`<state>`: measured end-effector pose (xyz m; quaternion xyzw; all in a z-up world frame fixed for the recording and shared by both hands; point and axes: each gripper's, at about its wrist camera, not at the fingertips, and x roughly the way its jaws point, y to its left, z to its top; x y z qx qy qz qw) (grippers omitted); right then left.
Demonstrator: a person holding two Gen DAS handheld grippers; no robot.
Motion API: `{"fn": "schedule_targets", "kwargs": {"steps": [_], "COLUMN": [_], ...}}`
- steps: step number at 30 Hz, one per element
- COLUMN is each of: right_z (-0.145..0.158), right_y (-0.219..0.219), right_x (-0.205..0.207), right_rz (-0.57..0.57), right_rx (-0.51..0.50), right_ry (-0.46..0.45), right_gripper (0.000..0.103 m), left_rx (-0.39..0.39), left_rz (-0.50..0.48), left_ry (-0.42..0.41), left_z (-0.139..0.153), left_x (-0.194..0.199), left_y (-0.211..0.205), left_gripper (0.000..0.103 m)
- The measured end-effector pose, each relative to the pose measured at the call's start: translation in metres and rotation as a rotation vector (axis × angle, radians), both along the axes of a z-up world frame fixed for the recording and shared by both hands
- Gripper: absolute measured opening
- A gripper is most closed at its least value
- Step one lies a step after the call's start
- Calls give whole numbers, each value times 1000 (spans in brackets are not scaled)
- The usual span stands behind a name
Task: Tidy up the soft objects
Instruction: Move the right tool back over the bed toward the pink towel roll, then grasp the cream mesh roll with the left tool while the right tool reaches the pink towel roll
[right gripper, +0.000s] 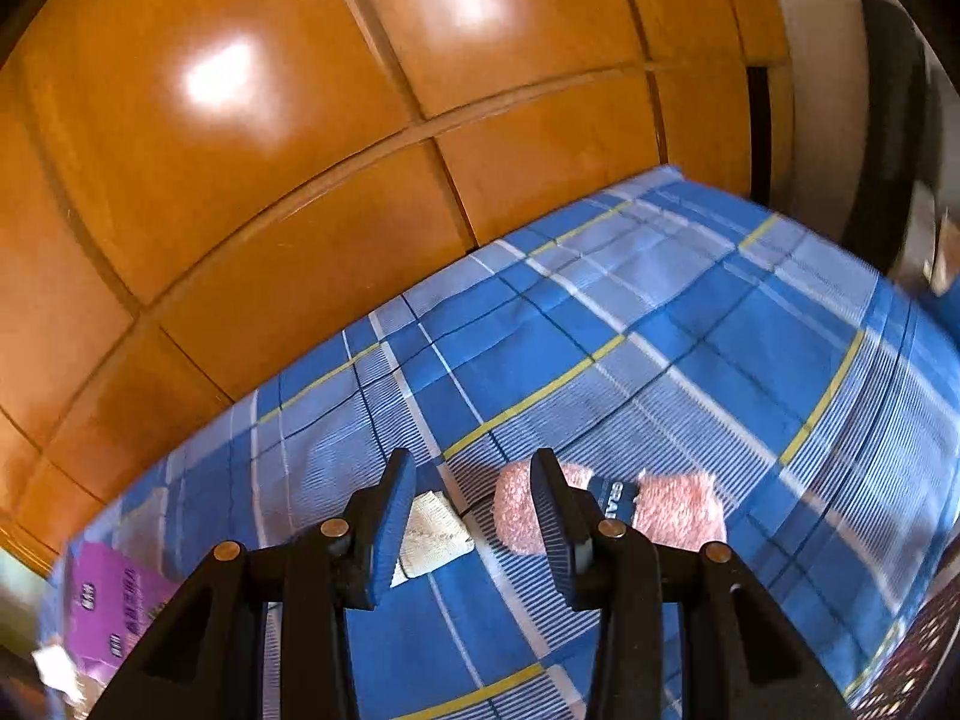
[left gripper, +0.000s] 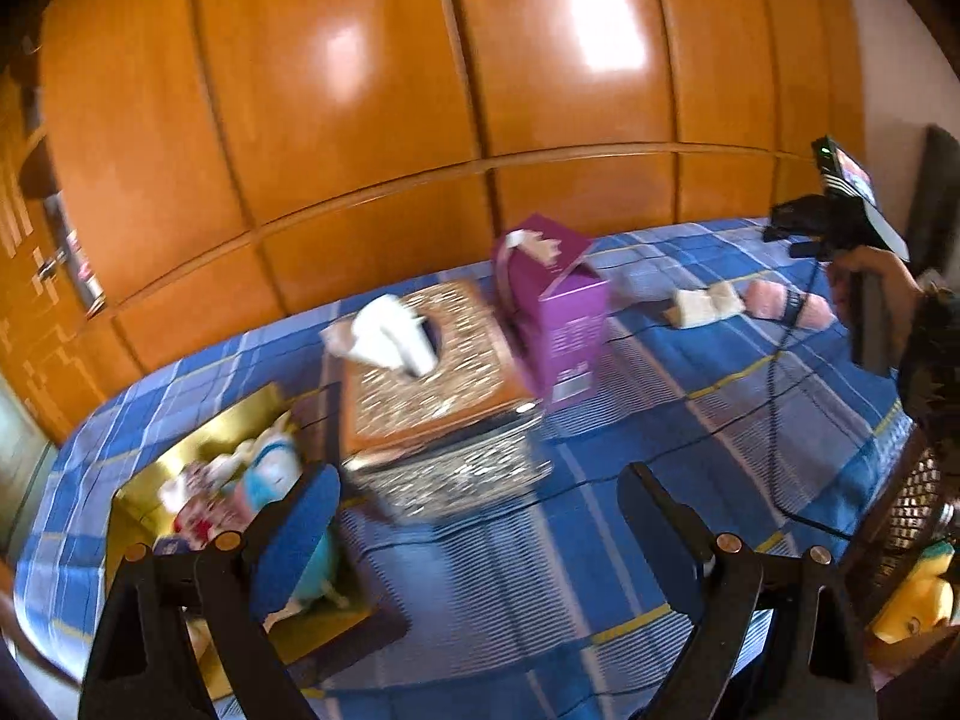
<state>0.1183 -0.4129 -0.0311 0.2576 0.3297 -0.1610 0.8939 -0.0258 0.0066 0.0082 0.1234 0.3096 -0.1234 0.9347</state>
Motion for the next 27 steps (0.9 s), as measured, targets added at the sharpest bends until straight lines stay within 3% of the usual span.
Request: {"fn": "schedule_targets", "kwargs": {"steps": [9, 16, 27], "right_z": [-12, -26, -33], "right_y": [-22, -56, -65], "right_x": [-7, -32, -37], "right_rz": [-69, -229, -231], "right_rx": [156, 309, 417], "right_ry": [15, -15, -40], "right_gripper": [40, 41, 43], "left_rx": [29, 41, 88], "left_rz": [-161, -306, -367], "left_ry": [4, -6, 96], "left_z": [5, 12, -16], "left_x": [12, 28, 95], "left_y": [-56, -109, -198], "left_gripper": [94, 94, 94]}}
